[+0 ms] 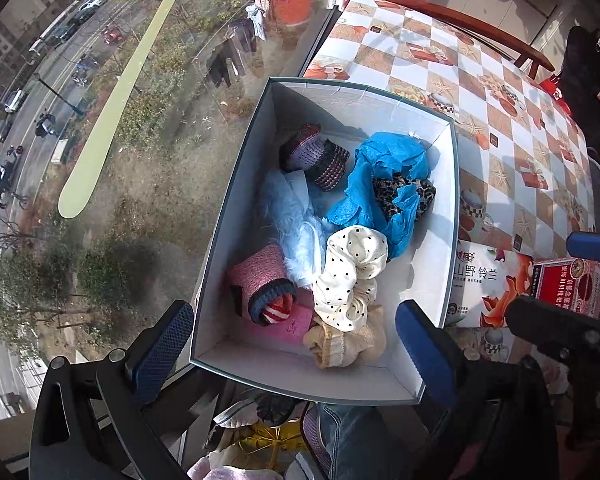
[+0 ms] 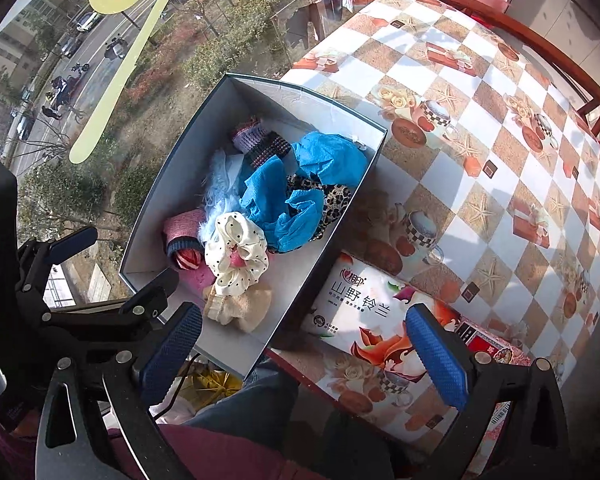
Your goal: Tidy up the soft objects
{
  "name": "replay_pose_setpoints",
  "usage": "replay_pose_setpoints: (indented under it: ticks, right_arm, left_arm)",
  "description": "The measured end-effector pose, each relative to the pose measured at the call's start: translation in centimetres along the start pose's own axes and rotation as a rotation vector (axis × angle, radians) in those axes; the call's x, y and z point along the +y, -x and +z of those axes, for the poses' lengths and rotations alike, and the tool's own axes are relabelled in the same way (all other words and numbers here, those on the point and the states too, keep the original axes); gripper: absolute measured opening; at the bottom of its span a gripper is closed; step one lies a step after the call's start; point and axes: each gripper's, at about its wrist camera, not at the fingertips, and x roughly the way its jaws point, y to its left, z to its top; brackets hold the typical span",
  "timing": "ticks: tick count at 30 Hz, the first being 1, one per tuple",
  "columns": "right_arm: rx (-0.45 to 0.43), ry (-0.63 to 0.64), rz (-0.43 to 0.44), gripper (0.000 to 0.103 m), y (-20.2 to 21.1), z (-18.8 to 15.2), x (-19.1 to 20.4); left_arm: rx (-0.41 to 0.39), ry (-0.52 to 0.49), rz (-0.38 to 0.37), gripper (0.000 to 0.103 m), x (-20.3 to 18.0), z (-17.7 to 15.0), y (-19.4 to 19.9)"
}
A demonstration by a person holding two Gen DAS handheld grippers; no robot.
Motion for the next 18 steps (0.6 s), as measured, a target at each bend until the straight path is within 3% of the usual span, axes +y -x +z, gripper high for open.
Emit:
replay_pose_setpoints:
  ticks: [18]
  right_arm:
    - [0.006, -0.015, -0.004, 0.103, -0.03, -0.11, -0.08]
  left_arm:
    - [0.02, 0.001, -0.005, 0.101, 0.12, -0.17, -0.15]
